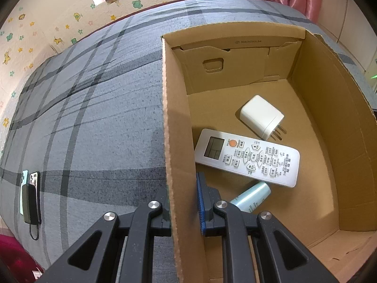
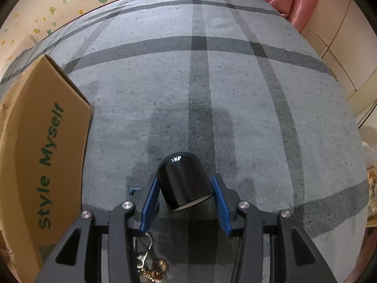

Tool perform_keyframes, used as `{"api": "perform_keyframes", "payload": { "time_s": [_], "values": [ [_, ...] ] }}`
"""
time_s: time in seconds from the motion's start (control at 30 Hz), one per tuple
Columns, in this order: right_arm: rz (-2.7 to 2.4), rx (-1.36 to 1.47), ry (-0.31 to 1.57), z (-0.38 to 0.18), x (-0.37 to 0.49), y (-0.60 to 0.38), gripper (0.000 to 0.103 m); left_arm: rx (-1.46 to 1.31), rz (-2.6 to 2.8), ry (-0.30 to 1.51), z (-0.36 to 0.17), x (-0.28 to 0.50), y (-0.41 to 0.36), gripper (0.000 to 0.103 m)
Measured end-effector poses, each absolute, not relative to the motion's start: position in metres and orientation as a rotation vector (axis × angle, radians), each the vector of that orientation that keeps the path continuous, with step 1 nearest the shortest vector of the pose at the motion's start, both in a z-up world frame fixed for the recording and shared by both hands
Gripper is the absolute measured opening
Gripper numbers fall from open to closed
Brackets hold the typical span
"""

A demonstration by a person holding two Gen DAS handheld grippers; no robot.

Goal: Organize rigid objects
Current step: 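Grasp the black cylindrical cap with the right tool, then lift the black cap with the right tool and carry it over the box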

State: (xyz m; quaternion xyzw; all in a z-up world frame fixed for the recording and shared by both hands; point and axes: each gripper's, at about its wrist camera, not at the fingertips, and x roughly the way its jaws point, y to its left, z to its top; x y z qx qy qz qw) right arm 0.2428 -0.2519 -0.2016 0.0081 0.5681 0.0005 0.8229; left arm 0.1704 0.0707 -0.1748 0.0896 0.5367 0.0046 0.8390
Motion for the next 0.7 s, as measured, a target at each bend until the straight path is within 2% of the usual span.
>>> {"api": "perform_keyframes", "payload": {
  "time_s": [0.7],
  "values": [
    [0.01, 0.0, 1.15, -0.147, 0.205, -0.232, 0.048, 0.177, -0.003, 1.14, -0.177, 0.17, 0.075, 0.015]
  ]
}}
